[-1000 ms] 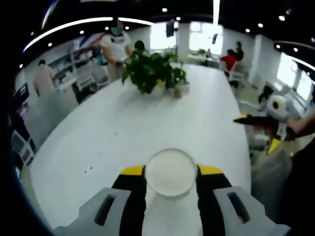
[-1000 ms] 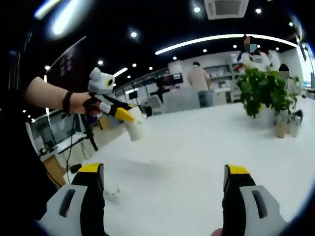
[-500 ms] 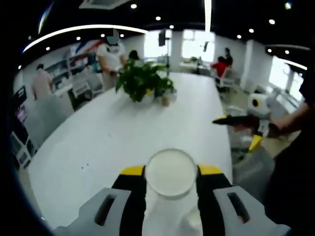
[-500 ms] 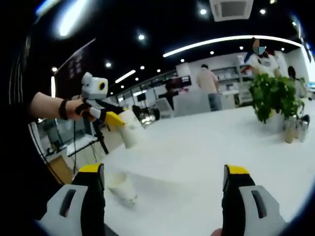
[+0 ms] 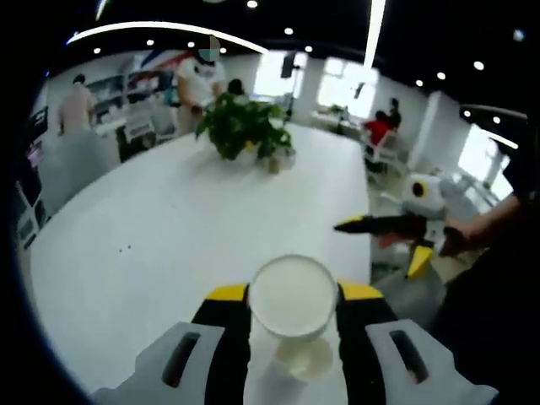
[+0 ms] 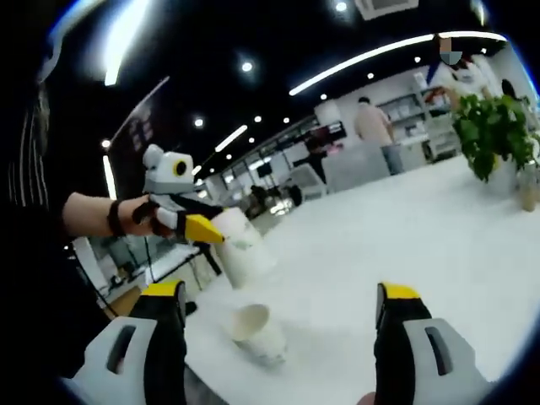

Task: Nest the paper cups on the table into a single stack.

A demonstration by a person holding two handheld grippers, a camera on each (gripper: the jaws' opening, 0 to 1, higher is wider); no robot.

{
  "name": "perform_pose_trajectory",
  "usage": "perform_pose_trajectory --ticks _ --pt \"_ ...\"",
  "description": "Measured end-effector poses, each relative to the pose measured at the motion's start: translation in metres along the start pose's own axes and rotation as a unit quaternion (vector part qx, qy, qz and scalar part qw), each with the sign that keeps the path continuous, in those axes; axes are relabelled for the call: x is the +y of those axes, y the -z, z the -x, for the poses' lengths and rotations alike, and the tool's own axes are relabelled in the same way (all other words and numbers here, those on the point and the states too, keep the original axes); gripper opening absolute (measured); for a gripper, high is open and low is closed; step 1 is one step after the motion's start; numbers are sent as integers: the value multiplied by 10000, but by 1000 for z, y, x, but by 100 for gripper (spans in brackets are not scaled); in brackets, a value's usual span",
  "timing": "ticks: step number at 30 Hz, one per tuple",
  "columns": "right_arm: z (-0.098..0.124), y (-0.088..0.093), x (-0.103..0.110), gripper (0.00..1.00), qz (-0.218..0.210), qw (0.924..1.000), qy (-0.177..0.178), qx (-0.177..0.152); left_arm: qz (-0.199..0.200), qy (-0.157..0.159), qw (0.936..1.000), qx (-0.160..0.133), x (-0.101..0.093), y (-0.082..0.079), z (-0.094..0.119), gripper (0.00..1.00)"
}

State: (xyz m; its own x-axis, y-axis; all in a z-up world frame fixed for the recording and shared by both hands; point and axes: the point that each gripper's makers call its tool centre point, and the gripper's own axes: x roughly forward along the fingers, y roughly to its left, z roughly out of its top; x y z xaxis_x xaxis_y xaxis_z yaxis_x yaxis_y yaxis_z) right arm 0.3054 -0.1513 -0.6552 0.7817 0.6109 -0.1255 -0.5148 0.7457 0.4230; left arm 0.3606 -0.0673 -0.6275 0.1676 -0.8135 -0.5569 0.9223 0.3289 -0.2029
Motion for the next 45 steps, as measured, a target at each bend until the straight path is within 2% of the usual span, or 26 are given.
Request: perform_pose_trajectory --ticks 1,5,8,16,20,27,31,37,41,43,45 --pt "-1 1 2 90 -23 10000 -26 -1 130 10 9999 -32 0 2 2 38" --pt "-7 3 11 87 -186 9996 -197 -35 204 24 9998 -71 -5 6 7 38" --pt "-12 8 21 80 -413 9982 -444 17 225 -10 9997 -98 -4 8 10 38" --pt "-25 7 46 64 -636 9934 -953 -3 460 -14 9985 -288 -6 1 16 38" --pt "-32 5 54 58 -889 9891 -1170 -83 427 -20 9986 -305 -6 -1 19 38" --pt "-41 2 66 44 -1079 9827 -1497 -170 461 -12 9981 -416 -10 -8 23 38" --pt "-43 -8 67 39 -1432 9755 -1614 -437 477 14 9980 -415 -12 -7 23 38" --pt "-40 -10 63 32 -1735 9686 -1690 -567 501 67 9975 -485 -14 -8 26 38" --pt "-34 -17 62 22 -1951 9596 -1875 -765 604 187 9967 -517 -18 -7 31 38" --pt "-31 -26 61 18 -2187 9491 -2030 -1012 580 243 9964 -566 -23 -8 33 38" --pt "-29 -27 60 13 -2313 9444 -2096 -1034 558 279 9962 -603 -26 -8 34 38"
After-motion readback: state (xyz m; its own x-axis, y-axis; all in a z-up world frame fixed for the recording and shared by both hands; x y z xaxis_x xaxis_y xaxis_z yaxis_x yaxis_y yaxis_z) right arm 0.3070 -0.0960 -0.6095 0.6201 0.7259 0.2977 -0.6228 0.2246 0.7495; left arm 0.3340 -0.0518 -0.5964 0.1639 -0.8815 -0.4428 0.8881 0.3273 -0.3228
